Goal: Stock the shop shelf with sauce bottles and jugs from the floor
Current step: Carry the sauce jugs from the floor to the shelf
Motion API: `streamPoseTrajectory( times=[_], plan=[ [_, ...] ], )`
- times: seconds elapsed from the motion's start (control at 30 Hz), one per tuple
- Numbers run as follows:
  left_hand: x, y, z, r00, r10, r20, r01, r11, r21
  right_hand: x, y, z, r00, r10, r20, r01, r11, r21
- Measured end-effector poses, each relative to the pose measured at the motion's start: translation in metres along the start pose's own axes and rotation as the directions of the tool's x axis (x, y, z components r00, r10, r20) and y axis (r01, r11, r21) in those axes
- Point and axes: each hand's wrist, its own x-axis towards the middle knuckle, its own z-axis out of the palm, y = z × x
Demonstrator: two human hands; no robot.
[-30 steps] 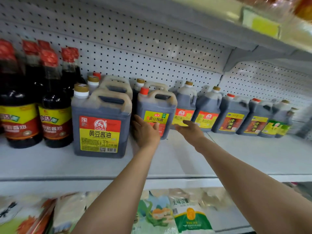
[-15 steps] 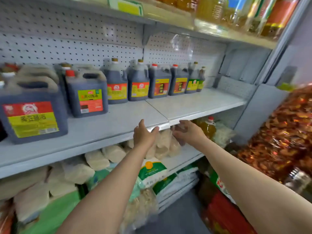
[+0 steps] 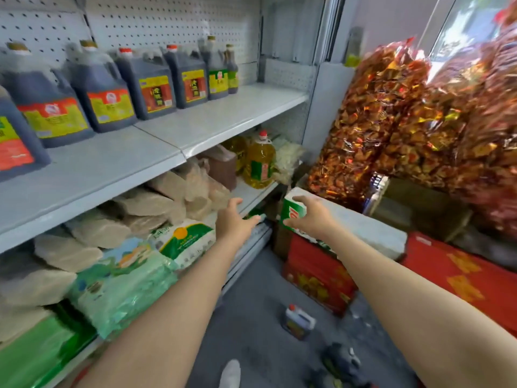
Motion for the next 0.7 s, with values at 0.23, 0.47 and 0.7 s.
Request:
streamPoseTrajectory(
  times=[0.23,0.47,0.7],
  plan=[
    [0.039,0.007,0.096,0.98,0.035,0.196,-0.048,0.997,0.06,0.02,0.083,0.004,0.973,0.23,-0.029,-0.23,0.973,0.02],
    [0.112,0.005,0.194,0.919,0.051,0.391,-0.099,0.99,0.104,0.069,0.16,0.012,0.913,0.405,-0.043,-0.399,0.911,0.102],
    [0.169,-0.019,0.272,0.833,0.011,0.553,-0.125,0.978,0.168,0.102,0.223,0.054,0.834,0.551,-0.028,-0.535,0.819,0.205]
  ],
)
